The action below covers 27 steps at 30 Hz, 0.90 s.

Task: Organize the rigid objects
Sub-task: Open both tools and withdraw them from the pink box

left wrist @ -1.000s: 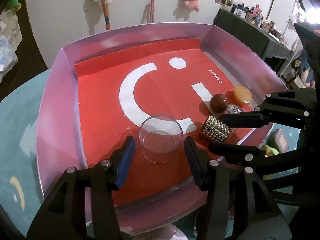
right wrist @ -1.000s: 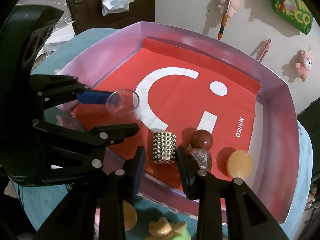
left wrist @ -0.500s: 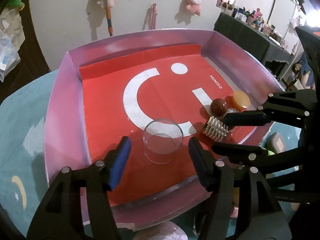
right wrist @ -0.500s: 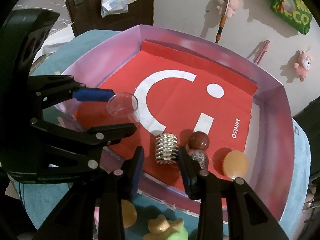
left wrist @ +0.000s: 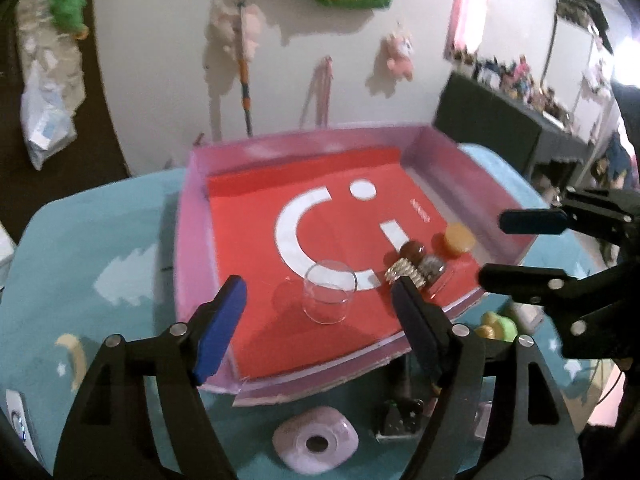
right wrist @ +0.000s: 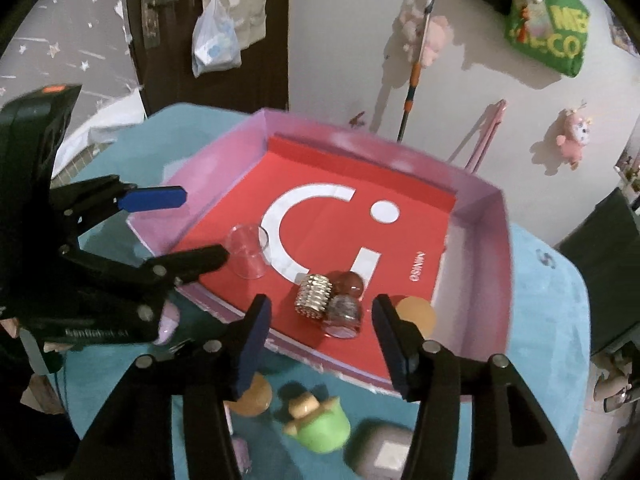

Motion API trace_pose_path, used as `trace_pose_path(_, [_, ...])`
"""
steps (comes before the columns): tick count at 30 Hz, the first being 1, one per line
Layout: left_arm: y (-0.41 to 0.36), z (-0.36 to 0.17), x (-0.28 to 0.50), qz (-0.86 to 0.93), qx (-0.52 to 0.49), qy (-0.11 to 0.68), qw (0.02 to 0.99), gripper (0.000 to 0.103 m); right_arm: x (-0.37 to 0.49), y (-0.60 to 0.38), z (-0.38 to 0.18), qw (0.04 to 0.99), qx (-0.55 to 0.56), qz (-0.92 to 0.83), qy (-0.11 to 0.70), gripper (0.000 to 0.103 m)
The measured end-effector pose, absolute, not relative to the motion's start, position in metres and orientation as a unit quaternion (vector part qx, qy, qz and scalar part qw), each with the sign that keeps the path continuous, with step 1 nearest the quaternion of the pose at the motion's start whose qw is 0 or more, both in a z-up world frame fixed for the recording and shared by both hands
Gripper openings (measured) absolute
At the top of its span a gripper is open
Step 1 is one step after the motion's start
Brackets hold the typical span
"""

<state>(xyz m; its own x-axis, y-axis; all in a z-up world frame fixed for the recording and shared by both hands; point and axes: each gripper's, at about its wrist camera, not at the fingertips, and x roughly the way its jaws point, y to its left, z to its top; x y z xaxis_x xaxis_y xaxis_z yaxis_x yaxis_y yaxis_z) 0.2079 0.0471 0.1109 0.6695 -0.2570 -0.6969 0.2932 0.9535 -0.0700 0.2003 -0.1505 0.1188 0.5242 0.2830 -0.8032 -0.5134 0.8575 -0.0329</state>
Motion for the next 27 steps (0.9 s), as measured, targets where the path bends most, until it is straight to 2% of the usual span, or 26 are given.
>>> trace_pose_path(3, [0.054,0.127,0.188,-0.135,0.008,0.349,0.927,0.086,0.183,-0.163,0.137,0.875,-0.117,0.230,0.410,0.065])
trace_pose_path(8, [0.062,0.149,0.152,-0.125,-0.013,0.312,0.942,0.090,0.144,-0.190,0.165,0.899,-0.092,0.219,0.369,0.072])
trace_pose_path(10, [0.063,0.156,0.134,-0.118,-0.018,0.294,0.948,0.095,0.126,-0.202,0.174,0.908,-0.077,0.214,0.352,0.082])
trace_pose_path(18, [0.057,0.166,0.069,-0.090,-0.018,0.233,0.968,0.100,0.056,-0.234,0.192,0.939,-0.039,0.186,0.286,0.103])
trace_pose_path(27, [0.042,0.124,0.035,-0.096,-0.021,0.262,0.960,0.100,0.021,-0.246,0.155,0.953,-0.005,0.145,0.267,0.103])
